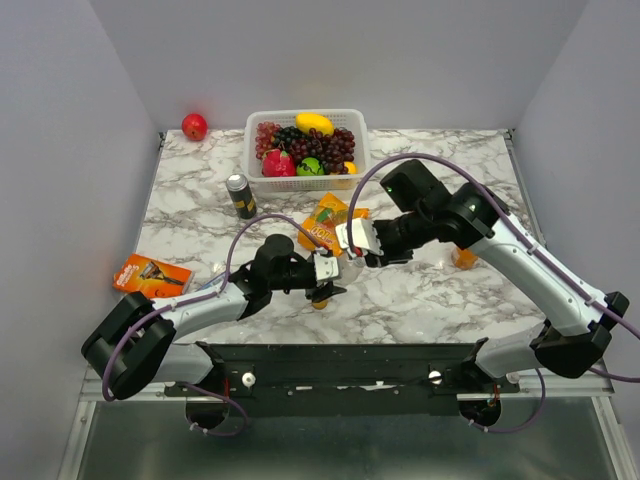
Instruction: Screw on the bottle caps
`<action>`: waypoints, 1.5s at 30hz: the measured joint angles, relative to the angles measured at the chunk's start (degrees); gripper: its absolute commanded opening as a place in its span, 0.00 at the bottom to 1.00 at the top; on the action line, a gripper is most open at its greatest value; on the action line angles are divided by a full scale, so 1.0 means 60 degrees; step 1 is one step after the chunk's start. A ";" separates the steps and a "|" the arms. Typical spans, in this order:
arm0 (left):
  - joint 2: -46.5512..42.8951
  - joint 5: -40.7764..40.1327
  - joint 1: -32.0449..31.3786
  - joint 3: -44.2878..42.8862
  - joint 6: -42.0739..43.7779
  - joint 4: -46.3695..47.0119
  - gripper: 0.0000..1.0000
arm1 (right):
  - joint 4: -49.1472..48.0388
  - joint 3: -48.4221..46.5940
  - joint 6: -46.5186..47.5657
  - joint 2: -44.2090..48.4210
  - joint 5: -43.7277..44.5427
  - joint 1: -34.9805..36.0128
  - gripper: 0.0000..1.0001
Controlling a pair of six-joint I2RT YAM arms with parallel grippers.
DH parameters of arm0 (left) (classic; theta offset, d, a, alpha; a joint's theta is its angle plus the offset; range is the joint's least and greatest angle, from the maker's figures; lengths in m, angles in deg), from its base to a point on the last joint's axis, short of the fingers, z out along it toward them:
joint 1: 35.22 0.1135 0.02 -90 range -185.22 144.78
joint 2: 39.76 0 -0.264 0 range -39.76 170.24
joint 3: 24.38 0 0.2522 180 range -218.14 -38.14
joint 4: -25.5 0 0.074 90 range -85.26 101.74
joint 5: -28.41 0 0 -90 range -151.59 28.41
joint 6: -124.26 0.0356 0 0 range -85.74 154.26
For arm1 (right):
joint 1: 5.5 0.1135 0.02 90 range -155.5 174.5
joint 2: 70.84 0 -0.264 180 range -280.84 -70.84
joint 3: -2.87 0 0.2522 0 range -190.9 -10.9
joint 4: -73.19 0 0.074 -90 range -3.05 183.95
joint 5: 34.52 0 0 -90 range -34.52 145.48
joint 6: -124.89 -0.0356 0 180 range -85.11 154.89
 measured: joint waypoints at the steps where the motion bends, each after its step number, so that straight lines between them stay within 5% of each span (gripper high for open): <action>1: 0.0000 0.0004 0.0000 0.0000 0.0015 0.0004 0.00 | -0.0066 0.0015 -0.0051 0.0011 0.0040 0.0000 0.27; 24: -0.0011 -0.0062 0.0025 0.0029 0.0459 0.0149 0.00 | -0.0062 -0.0288 0.0197 -0.0372 -0.0262 0.0055 0.30; 37: -0.0047 -0.2080 0.0015 0.0444 -0.0095 0.1035 0.00 | -0.0681 -0.0743 -0.1803 -0.1118 0.0295 -0.0102 0.30; 45: -0.0058 -0.3351 0.0025 0.0444 -0.0663 0.1326 0.00 | -0.1428 -0.1333 -0.4411 -0.1749 0.1253 -0.0222 0.19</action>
